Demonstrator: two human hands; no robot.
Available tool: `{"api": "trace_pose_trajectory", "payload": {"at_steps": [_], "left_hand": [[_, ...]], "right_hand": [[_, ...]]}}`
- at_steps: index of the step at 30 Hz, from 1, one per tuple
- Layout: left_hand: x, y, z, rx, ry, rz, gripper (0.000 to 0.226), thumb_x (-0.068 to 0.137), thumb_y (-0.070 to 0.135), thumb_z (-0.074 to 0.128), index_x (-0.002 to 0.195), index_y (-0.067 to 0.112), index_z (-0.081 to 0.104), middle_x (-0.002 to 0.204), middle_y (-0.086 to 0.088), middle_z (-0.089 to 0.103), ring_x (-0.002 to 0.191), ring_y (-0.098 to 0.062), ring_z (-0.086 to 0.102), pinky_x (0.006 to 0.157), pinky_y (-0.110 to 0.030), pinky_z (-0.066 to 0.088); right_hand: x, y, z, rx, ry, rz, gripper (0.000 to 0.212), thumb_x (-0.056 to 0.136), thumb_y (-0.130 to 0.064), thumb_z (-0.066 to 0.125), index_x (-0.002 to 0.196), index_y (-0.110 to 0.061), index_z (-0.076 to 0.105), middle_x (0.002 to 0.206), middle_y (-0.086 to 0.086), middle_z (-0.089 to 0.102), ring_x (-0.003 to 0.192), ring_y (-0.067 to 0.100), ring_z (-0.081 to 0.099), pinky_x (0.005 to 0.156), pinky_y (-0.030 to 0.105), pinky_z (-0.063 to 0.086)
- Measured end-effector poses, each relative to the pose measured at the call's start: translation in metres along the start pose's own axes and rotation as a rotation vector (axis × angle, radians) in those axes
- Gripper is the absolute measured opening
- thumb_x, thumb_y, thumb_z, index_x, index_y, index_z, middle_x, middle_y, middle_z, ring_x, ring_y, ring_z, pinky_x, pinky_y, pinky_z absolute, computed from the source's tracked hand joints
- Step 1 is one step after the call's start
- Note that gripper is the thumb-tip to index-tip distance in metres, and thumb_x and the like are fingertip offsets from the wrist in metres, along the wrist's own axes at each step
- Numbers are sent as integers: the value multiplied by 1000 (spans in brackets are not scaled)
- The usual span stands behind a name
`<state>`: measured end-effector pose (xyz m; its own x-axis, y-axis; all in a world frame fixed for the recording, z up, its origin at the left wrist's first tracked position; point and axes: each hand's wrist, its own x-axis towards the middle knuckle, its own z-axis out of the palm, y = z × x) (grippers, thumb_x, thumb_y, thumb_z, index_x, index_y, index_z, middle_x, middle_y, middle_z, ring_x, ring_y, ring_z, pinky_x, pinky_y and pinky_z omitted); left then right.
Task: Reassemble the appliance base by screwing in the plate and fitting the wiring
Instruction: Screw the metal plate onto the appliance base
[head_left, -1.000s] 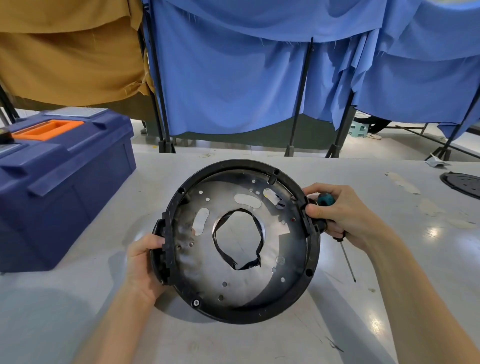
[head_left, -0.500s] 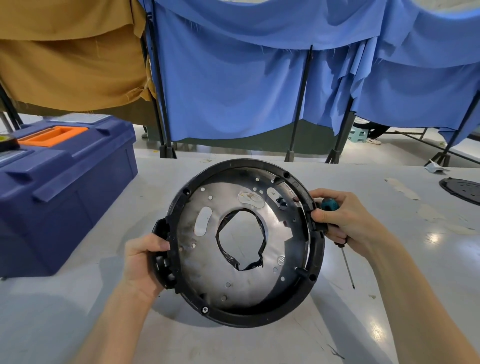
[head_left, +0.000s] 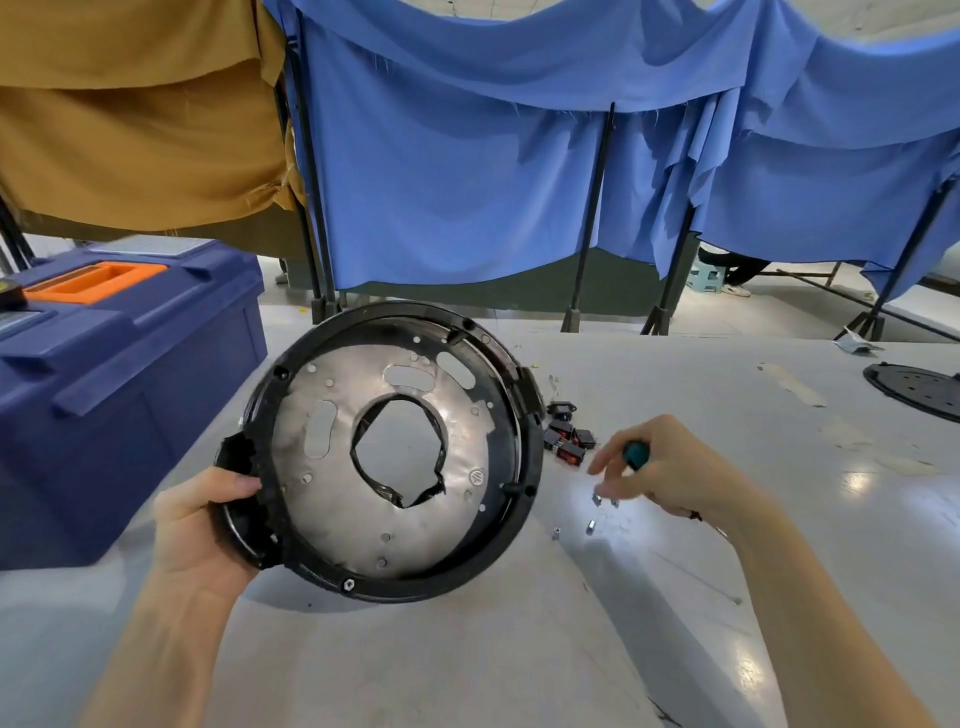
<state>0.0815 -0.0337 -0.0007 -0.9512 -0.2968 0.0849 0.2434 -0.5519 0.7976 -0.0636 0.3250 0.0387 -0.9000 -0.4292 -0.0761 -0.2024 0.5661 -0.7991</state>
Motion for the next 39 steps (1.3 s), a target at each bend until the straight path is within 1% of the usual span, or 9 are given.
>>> {"api": "trace_pose_trajectory", "payload": {"at_steps": [4,6,9,12,17,27,32,35,39], "left_hand": [[-1,-3,2,2,-13,11,25,46,16,62,67,17,76,62,1,68,53,-16,65,53,-28,56],[-2,-4,4,4,-6,12,31,54,14,48,66,18,76,61,3,68,52,-15,65,52,-28,56],[-2,-4,7,9,9,-6,30,55,14,46,65,18,75,59,3,66,51,-16,64,50,-29,55],[-2,-5,10,17,24,-33,24,50,13,53,62,16,74,57,2,65,50,-16,64,51,-29,55],[-2,-4,13,29,43,-59,21,48,15,59,63,15,73,58,0,65,51,-18,64,53,-29,56],[-5,-4,19,32,82,-71,26,57,11,46,60,15,72,56,1,63,48,-17,62,50,-26,54],[-5,-2,24,60,64,-74,26,57,9,47,62,14,72,58,-1,65,48,-19,63,50,-28,55],[-5,-1,27,61,25,-78,31,58,7,46,77,12,71,64,-4,67,53,-22,64,54,-32,56],[-4,1,34,82,-33,-59,35,59,3,43,80,11,71,68,-6,68,57,-25,66,55,-35,56]], "right_hand": [[4,2,13,-208,-97,114,17,69,1,81,73,-13,73,68,11,70,53,20,50,57,34,37],[5,1,18,-226,-111,102,18,67,2,82,73,-13,72,62,4,67,57,20,53,60,32,40],[6,-5,23,-299,-95,54,20,67,-4,85,71,-17,69,63,0,66,52,10,52,52,16,40],[7,-7,28,-342,-96,13,23,66,-10,88,68,-19,67,63,-3,63,51,6,49,47,10,36],[13,-10,44,-380,-168,-43,21,69,-21,88,75,-18,68,75,0,67,62,11,56,57,13,46],[17,-8,54,-459,-154,-53,26,75,-12,80,61,-24,62,61,-11,60,56,2,53,56,12,44],[19,-6,55,-505,-111,0,8,79,-11,78,78,-9,70,70,-1,64,64,14,58,65,27,54],[20,-4,55,-521,-95,34,11,81,-9,76,87,-2,71,78,4,66,66,15,58,62,25,51],[18,-4,54,-529,-65,42,16,79,-10,76,75,-4,63,74,8,63,67,21,55,57,27,46]]}}
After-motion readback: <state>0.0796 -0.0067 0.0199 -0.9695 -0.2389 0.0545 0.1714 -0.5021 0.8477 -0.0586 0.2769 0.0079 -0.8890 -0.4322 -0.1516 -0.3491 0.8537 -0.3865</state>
